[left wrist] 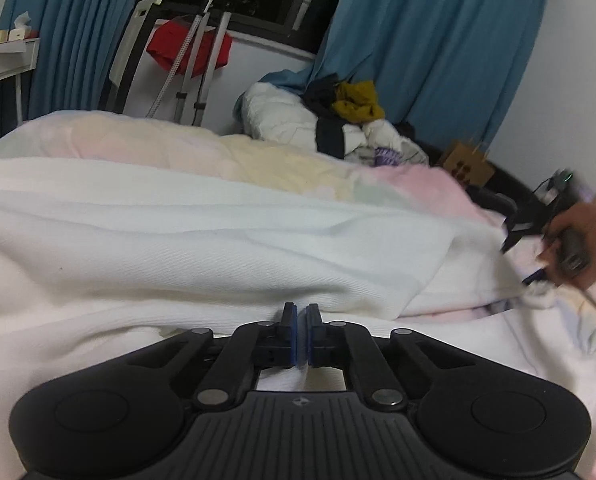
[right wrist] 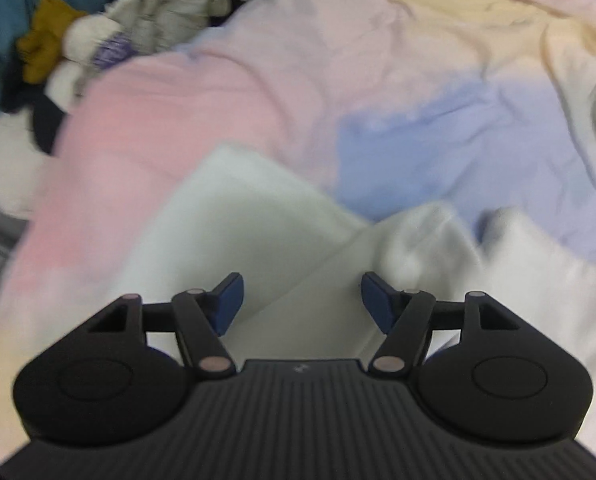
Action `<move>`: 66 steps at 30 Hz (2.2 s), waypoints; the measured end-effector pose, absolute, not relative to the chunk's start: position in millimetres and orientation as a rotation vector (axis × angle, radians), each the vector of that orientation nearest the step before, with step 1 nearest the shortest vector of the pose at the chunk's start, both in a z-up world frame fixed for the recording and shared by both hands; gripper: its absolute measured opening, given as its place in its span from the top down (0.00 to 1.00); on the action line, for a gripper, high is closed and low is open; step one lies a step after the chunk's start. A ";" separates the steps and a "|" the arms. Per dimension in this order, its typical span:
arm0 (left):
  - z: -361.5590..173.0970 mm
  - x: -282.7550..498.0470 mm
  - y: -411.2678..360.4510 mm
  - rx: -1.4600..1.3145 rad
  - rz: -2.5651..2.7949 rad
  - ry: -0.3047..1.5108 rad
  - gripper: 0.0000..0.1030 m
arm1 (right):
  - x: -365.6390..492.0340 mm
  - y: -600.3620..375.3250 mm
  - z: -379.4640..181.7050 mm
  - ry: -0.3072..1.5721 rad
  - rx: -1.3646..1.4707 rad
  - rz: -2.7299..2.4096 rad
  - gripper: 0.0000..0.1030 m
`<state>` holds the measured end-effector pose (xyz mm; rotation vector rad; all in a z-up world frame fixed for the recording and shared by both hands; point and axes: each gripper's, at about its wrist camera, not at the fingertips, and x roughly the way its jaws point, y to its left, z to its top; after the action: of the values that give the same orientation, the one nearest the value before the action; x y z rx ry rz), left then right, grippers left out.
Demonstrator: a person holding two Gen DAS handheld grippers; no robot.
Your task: Fold clothes
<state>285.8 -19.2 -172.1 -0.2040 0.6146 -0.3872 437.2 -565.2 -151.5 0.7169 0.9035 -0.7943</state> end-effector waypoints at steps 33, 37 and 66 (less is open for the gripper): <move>-159.2 283.0 18.7 -0.317 -0.425 0.637 1.00 | 292.8 -614.2 -204.7 0.480 0.714 -0.458 0.94; -157.8 283.5 17.2 -0.297 -0.419 0.645 0.93 | 271.8 -585.8 -183.5 0.489 0.639 -0.397 0.93; -65.9 81.8 101.8 -0.272 -0.092 0.714 0.10 | 135.7 -434.6 -72.6 0.470 0.286 0.033 0.93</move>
<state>81.8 101.8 -65.9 -0.2723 0.7143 -0.0916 135.7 -434.6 -72.6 0.2862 0.4702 0.0330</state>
